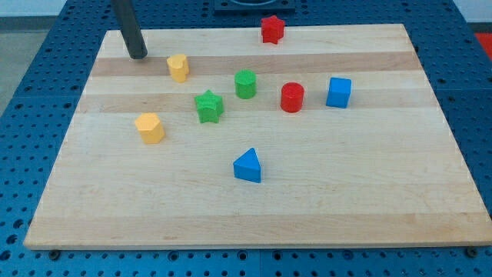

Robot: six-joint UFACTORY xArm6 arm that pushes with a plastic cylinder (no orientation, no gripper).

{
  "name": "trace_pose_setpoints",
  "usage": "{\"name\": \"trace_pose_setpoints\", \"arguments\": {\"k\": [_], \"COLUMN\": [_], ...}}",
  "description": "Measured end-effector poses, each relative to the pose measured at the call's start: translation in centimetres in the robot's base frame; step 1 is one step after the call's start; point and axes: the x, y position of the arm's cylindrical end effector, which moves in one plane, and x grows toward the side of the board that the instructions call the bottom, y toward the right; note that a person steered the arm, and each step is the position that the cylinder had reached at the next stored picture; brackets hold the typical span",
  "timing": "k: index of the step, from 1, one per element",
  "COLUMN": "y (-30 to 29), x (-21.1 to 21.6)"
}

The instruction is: Slide yellow heart to the top right of the board

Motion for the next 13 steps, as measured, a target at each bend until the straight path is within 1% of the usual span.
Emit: {"name": "trace_pose_setpoints", "arguments": {"k": [2, 3, 4, 6, 7, 10, 11, 12, 13], "y": [3.5, 6.5, 8.8, 11.4, 13.1, 19.6, 21.3, 22.4, 21.7], "x": [3.4, 4.3, 4.3, 4.7, 6.8, 7.0, 6.4, 5.0, 5.3]}}
